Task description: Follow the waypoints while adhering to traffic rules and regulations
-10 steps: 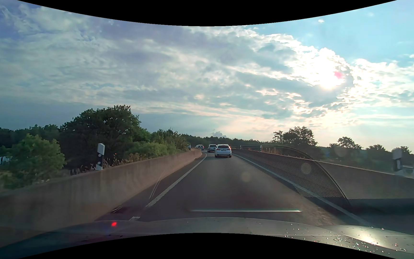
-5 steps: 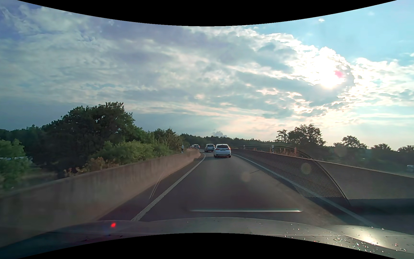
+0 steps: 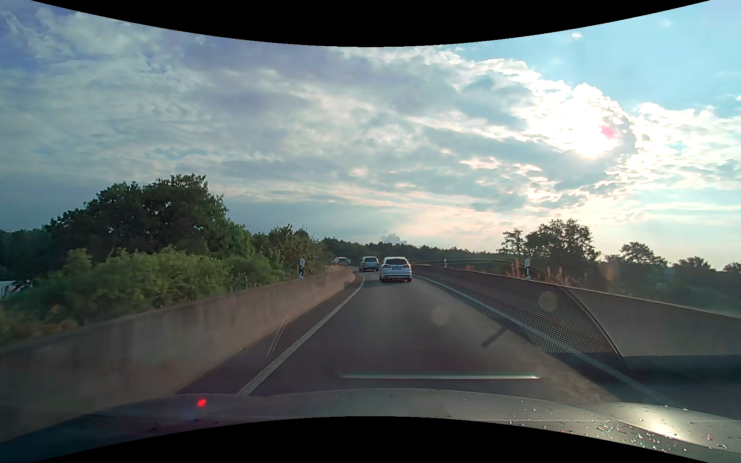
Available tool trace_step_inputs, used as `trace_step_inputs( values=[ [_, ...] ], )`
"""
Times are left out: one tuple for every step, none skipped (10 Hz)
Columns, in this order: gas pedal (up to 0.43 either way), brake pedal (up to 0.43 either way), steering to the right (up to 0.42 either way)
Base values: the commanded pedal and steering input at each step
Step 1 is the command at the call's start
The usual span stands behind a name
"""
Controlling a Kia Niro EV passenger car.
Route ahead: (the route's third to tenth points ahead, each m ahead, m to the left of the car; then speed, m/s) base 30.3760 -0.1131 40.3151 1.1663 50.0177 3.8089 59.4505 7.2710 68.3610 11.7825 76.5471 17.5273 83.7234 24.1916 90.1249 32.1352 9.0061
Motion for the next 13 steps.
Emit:
trace_step_inputs(
  values=[
    [0.177, 0.000, -0.005],
    [0.150, 0.000, -0.005],
    [0.098, 0.000, -0.005],
    [0.059, 0.000, -0.005],
    [0.020, 0.000, -0.005],
    [0.000, 0.000, -0.006],
    [0.000, 0.000, -0.006],
    [0.000, 0.000, -0.006],
    [0.000, 0.000, -0.006],
    [0.000, 0.000, -0.007],
    [0.000, 0.000, -0.007],
    [0.000, 0.000, -0.008],
    [0.000, 0.000, -0.009]
  ],
)
